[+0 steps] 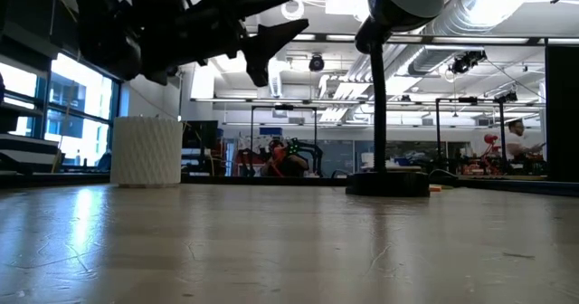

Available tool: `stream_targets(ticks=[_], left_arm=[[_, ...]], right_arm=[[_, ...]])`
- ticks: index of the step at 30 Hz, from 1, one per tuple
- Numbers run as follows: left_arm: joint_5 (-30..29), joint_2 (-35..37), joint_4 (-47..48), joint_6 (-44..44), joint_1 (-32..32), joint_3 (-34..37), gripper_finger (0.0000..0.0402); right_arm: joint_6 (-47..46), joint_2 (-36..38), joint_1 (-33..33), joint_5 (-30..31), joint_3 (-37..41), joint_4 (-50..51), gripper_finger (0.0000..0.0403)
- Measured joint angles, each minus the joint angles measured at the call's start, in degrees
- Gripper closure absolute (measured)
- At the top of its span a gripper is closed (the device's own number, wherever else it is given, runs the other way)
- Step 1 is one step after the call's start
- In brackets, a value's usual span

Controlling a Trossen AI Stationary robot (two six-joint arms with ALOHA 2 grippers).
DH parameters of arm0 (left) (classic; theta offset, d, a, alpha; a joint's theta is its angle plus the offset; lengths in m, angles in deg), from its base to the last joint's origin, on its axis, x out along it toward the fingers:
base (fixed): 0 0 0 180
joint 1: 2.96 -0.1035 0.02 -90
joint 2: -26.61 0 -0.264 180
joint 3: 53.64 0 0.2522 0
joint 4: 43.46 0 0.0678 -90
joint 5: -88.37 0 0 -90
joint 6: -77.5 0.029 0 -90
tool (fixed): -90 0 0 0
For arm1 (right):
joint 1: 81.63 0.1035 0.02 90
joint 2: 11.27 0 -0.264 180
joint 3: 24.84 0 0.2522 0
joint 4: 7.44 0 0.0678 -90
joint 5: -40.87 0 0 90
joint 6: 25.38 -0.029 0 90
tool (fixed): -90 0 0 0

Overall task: Screw lightbulb
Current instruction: Insert the light bulb into the desk lamp

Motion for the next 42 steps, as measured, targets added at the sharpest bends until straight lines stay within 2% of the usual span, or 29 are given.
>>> stream_targets(ticks=[5,7,10,16,19,23,30,35,42], left_arm=[[-9.6,0.0,3.6,0.4,-0.6,-0.4,0.0208],[-11.2,0.0,6.4,-1.2,-3.2,-1.4,0.0209],[-4.6,0.0,11.4,-1.3,-9.8,-4.2,0.0213],[16.0,-3.7,19.0,-0.2,-23.0,-15.3,0.0229],[24.1,-8.6,22.1,-0.1,-26.5,-22.9,0.0241],[35.1,-17.3,21.2,-0.2,-28.0,-33.6,0.0251],[39.1,-27.7,19.5,-1.3,-29.7,-46.8,0.0252],[42.9,-28.7,15.8,-1.9,-30.9,-49.8,0.0253],[44.3,-28.7,13.1,-3.6,-30.2,-53.9,0.0253]], right_arm=[[-1.2,-0.4,-7.2,-0.5,2.9,1.6,0.0164],[0.6,-0.9,-9.8,-0.5,4.4,1.5,0.0164],[5.5,-1.7,-13.0,0.2,7.0,1.2,0.0164],[16.8,-1.9,-14.7,7.1,12.7,-2.1,0.0164],[20.1,-1.9,-14.6,7.3,13.2,-5.0,0.0164],[25.7,-1.9,-15.6,7.1,11.9,-8.5,0.0164],[30.5,-1.8,-20.1,3.0,10.5,-9.1,0.0164],[32.3,-1.9,-22.7,3.1,10.5,-10.2,0.0164],[37.0,-1.9,-24.8,2.9,10.5,-14.8,0.0164]])
